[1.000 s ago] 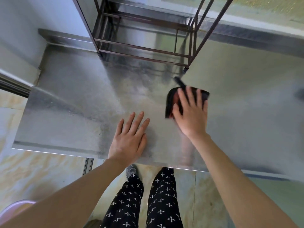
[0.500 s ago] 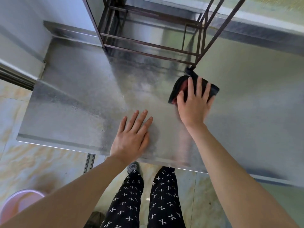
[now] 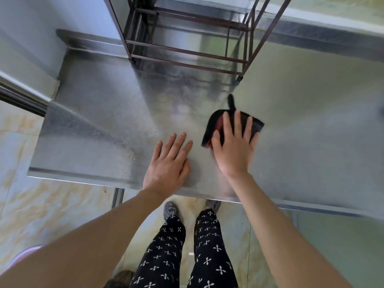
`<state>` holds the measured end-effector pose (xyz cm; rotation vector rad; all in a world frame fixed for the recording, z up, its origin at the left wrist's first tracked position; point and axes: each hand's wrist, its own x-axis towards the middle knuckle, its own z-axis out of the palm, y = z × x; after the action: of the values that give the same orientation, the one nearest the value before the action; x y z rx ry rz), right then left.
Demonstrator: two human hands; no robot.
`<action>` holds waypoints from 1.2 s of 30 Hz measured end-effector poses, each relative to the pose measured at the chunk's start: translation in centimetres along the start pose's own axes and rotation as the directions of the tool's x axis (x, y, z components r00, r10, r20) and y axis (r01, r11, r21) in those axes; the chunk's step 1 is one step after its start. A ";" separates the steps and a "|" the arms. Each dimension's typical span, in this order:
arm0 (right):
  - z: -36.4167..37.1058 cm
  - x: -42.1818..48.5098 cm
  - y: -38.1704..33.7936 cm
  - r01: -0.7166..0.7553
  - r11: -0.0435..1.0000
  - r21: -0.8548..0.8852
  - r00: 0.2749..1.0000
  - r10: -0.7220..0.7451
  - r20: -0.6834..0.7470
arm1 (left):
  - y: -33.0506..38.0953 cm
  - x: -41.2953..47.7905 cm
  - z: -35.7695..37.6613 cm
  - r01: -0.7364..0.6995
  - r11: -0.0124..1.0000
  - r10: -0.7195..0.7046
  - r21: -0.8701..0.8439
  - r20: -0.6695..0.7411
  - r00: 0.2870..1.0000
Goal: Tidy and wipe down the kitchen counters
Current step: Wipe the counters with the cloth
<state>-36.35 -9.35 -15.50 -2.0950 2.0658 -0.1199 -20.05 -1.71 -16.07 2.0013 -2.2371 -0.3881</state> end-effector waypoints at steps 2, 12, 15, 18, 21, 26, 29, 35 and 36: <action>0.2 -2.3 0.9 0.253 0.966 -0.046 0.967 -0.251 0.050 | 0.0 0.0 0.0 0.007 1.000 -0.007 0.000 0.003 1.000; 0.0 -6.1 2.5 -0.162 0.985 0.054 0.987 0.163 -0.015 | 0.2 -0.1 0.2 0.042 0.999 -0.042 -0.023 0.010 0.999; -0.3 -7.8 0.6 0.098 0.991 0.091 0.991 -0.105 0.079 | 0.3 0.1 -0.2 0.045 0.998 -0.045 -0.037 0.008 0.999; -1.9 -6.3 3.2 0.119 0.960 0.252 0.992 -0.128 0.020 | 2.0 0.0 -1.3 0.216 0.958 -0.228 -0.188 -0.047 0.972; -2.8 -3.3 8.4 -0.041 0.971 0.236 0.993 0.065 -0.096 | 8.0 -0.4 -1.4 0.260 0.946 -0.286 -0.195 -0.124 0.950; -1.6 -2.4 11.4 0.056 0.998 0.039 0.997 -0.057 0.047 | 15.0 0.2 2.5 0.072 0.997 -0.071 -0.021 0.034 0.997; -1.4 -2.7 11.4 0.035 0.999 0.017 0.997 -0.036 0.068 | 12.1 -0.2 2.8 0.168 0.983 -0.170 0.071 0.023 0.985; -1.6 -2.9 10.0 -0.019 0.998 0.054 0.998 0.015 0.068 | 5.2 -1.5 0.8 0.431 0.900 -0.428 0.059 -0.060 0.902; -1.6 -3.0 8.9 -0.035 0.996 0.084 0.998 0.029 0.064 | 6.1 -2.0 1.1 0.388 0.918 -0.383 0.088 -0.062 0.922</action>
<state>-45.46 -6.51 -15.41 -1.9896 2.0207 -0.1337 -25.95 0.92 -15.30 2.4813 -1.8596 -0.2671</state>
